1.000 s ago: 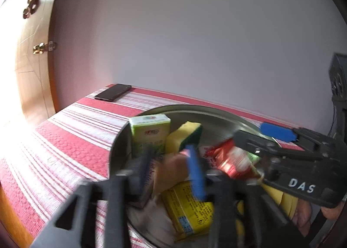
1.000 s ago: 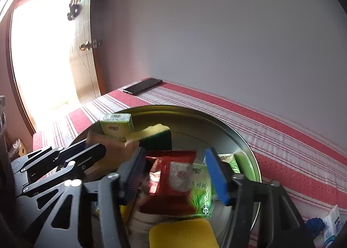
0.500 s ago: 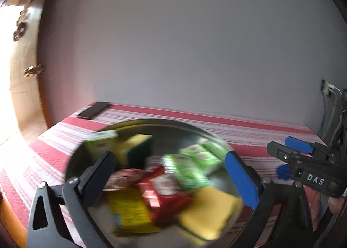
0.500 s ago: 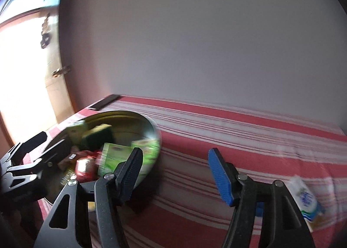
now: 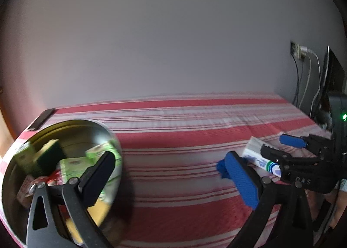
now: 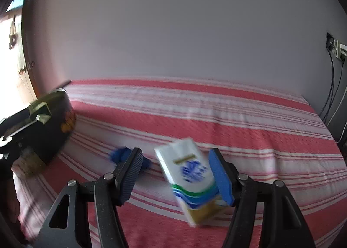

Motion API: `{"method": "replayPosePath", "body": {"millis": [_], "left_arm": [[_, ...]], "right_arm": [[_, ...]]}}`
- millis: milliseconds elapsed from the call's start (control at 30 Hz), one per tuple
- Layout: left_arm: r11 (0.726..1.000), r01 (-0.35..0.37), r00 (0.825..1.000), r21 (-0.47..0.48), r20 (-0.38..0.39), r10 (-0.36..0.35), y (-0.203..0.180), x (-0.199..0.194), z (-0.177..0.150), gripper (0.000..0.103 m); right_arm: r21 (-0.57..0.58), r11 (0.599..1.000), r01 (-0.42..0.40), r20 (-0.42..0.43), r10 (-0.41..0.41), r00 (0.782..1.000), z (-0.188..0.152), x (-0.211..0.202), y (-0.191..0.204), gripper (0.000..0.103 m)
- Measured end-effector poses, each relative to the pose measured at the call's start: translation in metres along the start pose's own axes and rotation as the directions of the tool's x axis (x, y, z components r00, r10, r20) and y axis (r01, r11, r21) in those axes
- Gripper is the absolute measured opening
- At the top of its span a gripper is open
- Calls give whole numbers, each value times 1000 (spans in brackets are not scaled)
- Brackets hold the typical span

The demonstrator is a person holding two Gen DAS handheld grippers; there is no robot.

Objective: Organize objects
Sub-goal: 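Move both tools back toward the blue cloth and Vinda tissue pack, then grasp the blue cloth with left tool while right tool grasps Vinda tissue pack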

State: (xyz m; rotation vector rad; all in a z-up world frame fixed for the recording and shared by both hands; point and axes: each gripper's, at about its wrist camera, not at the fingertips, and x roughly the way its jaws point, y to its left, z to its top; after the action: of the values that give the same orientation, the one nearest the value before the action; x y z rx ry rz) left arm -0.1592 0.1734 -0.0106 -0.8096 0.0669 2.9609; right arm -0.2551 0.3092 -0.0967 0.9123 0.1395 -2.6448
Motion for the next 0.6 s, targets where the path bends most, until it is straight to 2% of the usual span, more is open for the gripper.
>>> {"method": "replayPosePath", "body": {"millis": [100, 267, 500, 567, 600], "left_arm": [[999, -5, 1000, 42, -25, 6, -19, 13, 1, 103], [998, -2, 998, 65, -68, 6, -30, 31, 2, 102], [999, 13, 992, 50, -126, -7, -29, 48, -2, 102], [999, 17, 992, 44, -127, -12, -27, 50, -1, 103], [999, 19, 991, 48, -132, -12, -29, 54, -1, 103]], "right_arm": [[-51, 999, 5, -46, -7, 999, -1, 6, -4, 66], [-129, 992, -4, -133, -13, 991, -4, 22, 0, 66], [-23, 998, -59, -195, 53, 979, -2, 38, -19, 66], [-3, 999, -54, -214, 52, 975, -3, 42, -22, 66], [-2, 999, -44, -212, 43, 976, -3, 41, -23, 62]]}}
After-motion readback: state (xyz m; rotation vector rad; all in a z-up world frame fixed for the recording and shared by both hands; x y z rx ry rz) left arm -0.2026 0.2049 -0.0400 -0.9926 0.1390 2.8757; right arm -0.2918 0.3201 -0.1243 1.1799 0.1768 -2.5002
